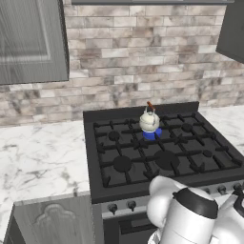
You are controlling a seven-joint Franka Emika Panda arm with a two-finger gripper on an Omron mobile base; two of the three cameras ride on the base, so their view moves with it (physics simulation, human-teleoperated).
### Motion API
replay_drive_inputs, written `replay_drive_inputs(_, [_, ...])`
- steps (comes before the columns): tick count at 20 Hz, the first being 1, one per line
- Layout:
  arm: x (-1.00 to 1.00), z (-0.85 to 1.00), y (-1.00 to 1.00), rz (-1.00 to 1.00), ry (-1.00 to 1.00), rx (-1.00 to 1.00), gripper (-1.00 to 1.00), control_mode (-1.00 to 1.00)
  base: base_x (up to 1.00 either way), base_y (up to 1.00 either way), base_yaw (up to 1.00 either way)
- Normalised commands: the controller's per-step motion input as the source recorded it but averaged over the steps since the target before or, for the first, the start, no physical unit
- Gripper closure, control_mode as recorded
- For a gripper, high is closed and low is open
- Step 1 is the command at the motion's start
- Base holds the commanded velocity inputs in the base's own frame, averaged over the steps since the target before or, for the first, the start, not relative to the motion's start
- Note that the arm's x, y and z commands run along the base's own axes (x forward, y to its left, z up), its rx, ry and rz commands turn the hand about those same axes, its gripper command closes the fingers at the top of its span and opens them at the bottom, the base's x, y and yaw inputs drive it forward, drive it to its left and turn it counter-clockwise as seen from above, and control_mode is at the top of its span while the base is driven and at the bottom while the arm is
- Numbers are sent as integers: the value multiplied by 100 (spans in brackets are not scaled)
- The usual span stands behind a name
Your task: The kettle is done boiling. Turn off the stove, then wait for 300 timesteps before moving the kettle to the dining table.
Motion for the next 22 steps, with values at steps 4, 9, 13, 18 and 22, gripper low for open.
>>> replay_drive_inputs(4, [7,-22,-5,0,0,0,-100,-100,0,0,0])
replay_drive_inputs(9, [6,-15,-7,0,-1,0,-100,-100,0,0,0])
replay_drive_inputs(13, [7,-3,-6,0,-2,0,-100,-100,0,0,0])
replay_drive_inputs(18, [12,-10,-6,0,0,0,-100,-100,0,0,0])
replay_drive_inputs(22, [16,-15,0,0,0,0,-100,-100,0,0,0])
